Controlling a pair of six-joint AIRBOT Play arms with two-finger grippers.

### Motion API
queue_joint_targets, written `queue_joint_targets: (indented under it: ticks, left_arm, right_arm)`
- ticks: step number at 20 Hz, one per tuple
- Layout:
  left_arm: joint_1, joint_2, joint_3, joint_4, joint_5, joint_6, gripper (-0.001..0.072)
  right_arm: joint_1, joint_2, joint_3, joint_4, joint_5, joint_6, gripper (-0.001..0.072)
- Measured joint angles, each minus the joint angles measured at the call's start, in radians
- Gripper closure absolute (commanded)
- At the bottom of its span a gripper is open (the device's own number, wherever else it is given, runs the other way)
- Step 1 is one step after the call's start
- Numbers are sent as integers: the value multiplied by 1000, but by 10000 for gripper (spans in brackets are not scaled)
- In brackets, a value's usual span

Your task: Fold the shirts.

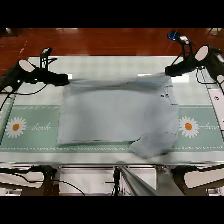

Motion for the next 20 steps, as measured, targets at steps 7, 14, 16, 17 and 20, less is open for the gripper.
queue_joint_targets:
  ticks: [7, 14, 16, 17, 20]
  left_arm:
    - [5, 9, 25, 51, -256, -87, 678]
    - [11, 3, 27, 85, -256, -121, 677]
    - [11, -4, 27, 87, -265, -121, 678]
    - [11, -9, 27, 89, -271, -124, 678]
    - [11, -29, 27, 93, -284, -126, 677]
  right_arm:
    - [0, 77, -5, -58, 256, 78, 696]
    - [0, 19, -14, -39, 376, 166, 696]
    - [0, 8, -14, -37, 404, 178, 696]
    - [0, 5, -14, -36, 415, 181, 696]
    - [0, -2, -14, -35, 447, 190, 695]
